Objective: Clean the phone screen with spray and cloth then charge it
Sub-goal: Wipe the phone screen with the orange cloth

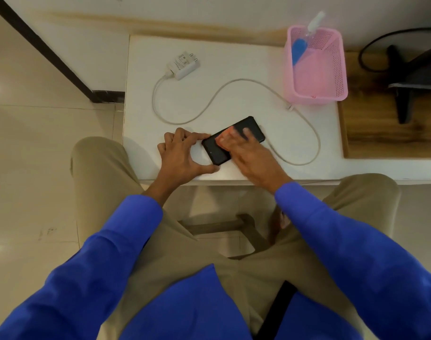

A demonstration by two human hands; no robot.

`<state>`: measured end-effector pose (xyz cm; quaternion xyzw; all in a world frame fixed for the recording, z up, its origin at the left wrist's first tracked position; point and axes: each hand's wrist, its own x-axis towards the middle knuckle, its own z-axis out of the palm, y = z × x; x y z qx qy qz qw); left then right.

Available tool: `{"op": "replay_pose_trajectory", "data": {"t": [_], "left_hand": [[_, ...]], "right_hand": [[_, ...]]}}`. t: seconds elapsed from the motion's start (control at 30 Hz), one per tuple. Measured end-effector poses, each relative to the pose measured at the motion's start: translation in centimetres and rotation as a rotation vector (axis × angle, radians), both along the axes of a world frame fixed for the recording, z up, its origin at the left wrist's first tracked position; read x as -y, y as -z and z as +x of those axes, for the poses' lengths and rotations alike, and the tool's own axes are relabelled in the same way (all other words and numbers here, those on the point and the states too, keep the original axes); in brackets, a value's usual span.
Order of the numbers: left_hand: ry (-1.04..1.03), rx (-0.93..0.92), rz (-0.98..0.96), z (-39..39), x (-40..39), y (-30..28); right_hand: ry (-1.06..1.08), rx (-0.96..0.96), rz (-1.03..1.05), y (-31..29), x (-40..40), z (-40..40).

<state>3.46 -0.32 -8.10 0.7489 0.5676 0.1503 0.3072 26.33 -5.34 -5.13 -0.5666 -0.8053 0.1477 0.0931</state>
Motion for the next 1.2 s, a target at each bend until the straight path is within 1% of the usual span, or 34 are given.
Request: {"op": "replay_pose_trajectory", "data": {"t": [0.1, 0.2, 0.27, 0.3, 0.33, 0.43, 0.5, 0.57, 0.67, 0.7, 0.77, 0.87, 0.93, 1.2], "left_hand": [[0.006, -0.014, -0.013, 0.0, -0.1, 0.0], [0.013, -0.018, -0.006, -0.1, -0.2, 0.1], [0.008, -0.012, -0.008, -0.1, -0.2, 0.0], [0.004, -0.007, -0.008, 0.0, -0.1, -0.1], [0.0, 0.0, -0.004, 0.0, -0.1, -0.1], [0.007, 0.011, 0.02, 0.0, 0.1, -0.2], [0.008, 0.01, 0.025, 0.0, 0.1, -0.2], [0.009, 0.008, 0.014, -0.1, 0.1, -0.1], [0.003, -0.011, -0.011, -0.1, 0.0, -0.1], [0.003, -0.014, -0.012, 0.0, -0.1, -0.2], [0.005, -0.011, -0.011, 0.0, -0.1, -0.2], [-0.007, 0.014, -0.001, 0.0, 0.1, -0.3], [-0.008, 0.024, -0.004, 0.1, 0.1, -0.6], [0.007, 0.014, 0.018, 0.2, 0.3, -0.8]], "right_hand": [[0.233, -0.037, -0.028, -0.2, -0.9, 2.0], [0.373, -0.052, -0.037, 0.3, -1.1, 1.0], [0.424, -0.054, -0.012, 0.4, -0.7, -0.9], [0.396, -0.063, 0.004, 0.4, -0.3, -1.9], [0.322, -0.076, 0.01, 0.4, 0.3, -3.0], [0.046, -0.073, -0.01, 0.7, 2.3, -5.3], [-0.032, -0.038, -0.017, 0.6, 2.2, -4.6], [0.012, 0.007, -0.008, 0.5, 1.4, -3.0], [0.257, 0.051, -0.026, 0.4, -0.1, -0.3], [0.305, 0.069, -0.037, 0.5, -0.5, -0.3], [0.336, 0.094, -0.032, 0.6, -0.9, -1.9], [0.227, 0.107, 0.005, 0.9, -0.5, -5.4], [0.147, 0.111, -0.014, 1.0, 0.5, -6.7], [-0.151, 0.089, -0.091, 0.3, 1.1, -4.0]]}}
